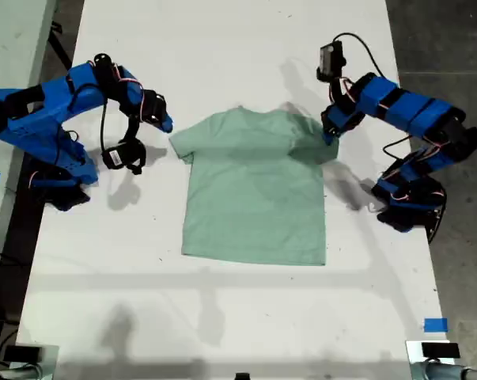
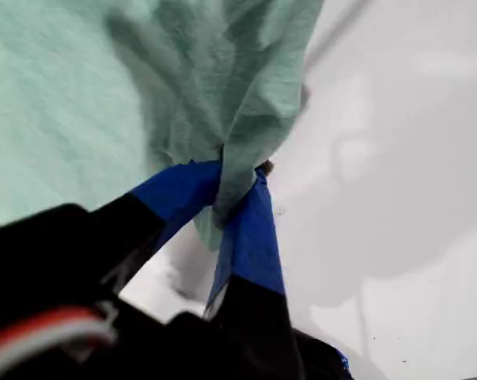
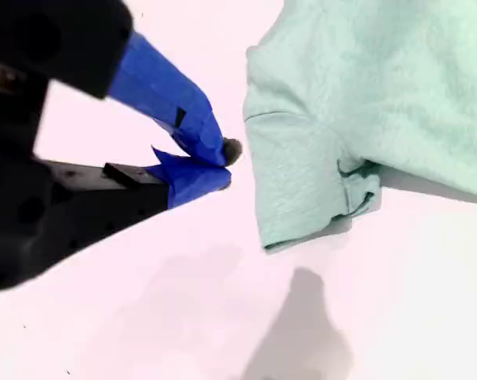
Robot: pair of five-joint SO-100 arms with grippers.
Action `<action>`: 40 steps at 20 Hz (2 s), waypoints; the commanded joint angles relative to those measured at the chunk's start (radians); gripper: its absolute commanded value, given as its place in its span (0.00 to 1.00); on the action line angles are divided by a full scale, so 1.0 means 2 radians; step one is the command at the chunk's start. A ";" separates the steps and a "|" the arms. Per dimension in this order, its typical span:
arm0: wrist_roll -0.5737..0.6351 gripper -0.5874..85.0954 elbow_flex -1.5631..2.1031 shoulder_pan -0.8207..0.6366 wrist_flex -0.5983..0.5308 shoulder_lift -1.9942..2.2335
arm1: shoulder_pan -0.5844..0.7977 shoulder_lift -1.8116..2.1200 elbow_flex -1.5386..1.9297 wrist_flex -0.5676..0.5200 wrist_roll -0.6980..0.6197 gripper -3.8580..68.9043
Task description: Fold tshirt
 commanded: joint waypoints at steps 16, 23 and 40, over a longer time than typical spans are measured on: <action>-0.005 0.01 -0.006 0.016 -0.012 0.009 | -0.232 -0.461 -0.581 -0.005 0.133 0.12; -0.003 0.03 -0.017 0.007 -0.009 0.010 | -0.236 -0.331 -0.596 0.067 0.127 0.41; 0.007 0.35 -0.017 -0.025 0.008 -0.023 | -0.235 -0.022 -0.376 0.106 0.127 0.37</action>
